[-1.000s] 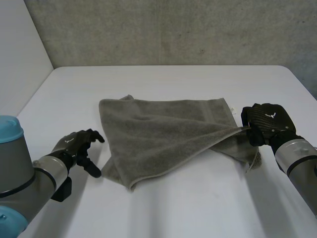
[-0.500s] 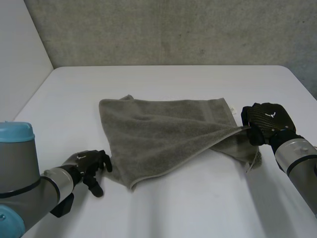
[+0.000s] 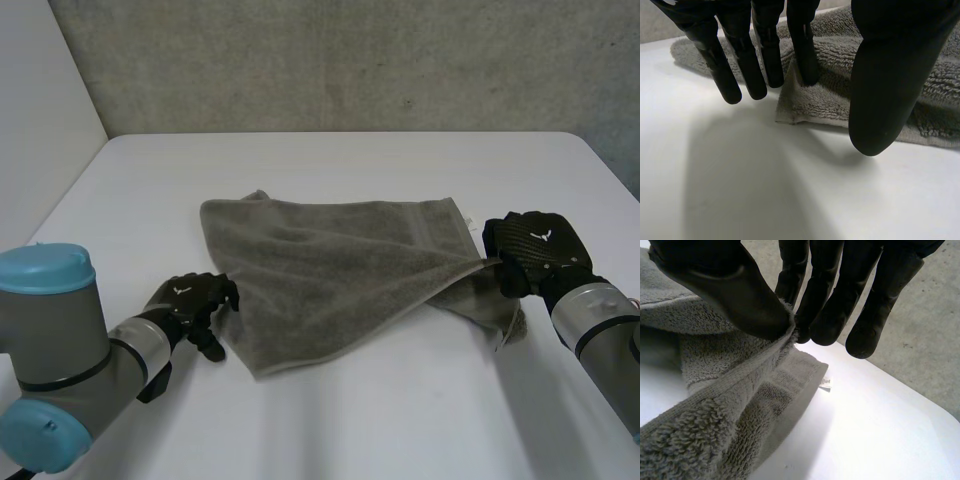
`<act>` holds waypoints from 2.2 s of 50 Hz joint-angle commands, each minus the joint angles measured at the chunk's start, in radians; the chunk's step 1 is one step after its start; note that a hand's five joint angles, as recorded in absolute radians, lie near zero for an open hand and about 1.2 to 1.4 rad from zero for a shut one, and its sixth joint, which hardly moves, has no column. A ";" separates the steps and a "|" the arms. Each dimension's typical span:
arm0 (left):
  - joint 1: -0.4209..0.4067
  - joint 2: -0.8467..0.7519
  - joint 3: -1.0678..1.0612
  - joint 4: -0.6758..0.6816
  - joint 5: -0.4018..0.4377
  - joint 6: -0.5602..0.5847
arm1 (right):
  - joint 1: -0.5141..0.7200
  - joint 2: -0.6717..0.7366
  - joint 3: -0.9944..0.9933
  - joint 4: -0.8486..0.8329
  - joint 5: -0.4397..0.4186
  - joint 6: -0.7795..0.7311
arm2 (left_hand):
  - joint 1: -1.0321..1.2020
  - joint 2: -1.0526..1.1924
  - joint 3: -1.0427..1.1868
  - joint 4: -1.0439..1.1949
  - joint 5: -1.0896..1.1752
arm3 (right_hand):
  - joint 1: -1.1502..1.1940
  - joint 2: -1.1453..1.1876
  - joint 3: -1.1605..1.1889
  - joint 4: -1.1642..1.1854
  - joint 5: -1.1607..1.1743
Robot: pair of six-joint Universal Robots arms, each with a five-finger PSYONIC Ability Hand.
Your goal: Fold the laundry
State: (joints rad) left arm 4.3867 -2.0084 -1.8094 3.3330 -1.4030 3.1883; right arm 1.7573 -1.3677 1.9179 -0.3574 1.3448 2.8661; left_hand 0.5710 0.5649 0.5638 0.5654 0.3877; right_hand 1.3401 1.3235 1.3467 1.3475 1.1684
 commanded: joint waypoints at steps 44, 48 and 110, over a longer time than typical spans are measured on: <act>-0.021 -0.158 0.166 0.053 -0.005 0.005 | 0.004 0.027 0.001 0.000 -0.009 -0.007 | 0.206 0.212 0.213 0.211 0.214 | 0.056 0.073 0.050 0.049 0.053; -0.023 -0.159 0.170 0.053 -0.007 0.005 | 0.005 0.029 0.000 0.000 -0.009 -0.014 | 0.347 0.353 0.354 0.353 0.356 | 0.056 0.073 0.050 0.049 0.053; -0.056 0.218 -0.131 0.068 0.128 0.012 | -0.005 0.007 0.009 0.003 0.004 -0.005 | -0.120 -0.114 -0.113 -0.114 -0.111 | 0.056 0.073 0.050 0.049 0.053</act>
State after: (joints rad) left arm 4.3608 -1.7898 -1.8972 3.4029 -1.4013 3.1992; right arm 1.7617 -1.3589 1.9291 -0.3564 1.3441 2.8533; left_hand 0.5753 0.5728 0.5726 0.5843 0.4051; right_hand 1.3394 1.3235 1.3467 1.3475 1.1684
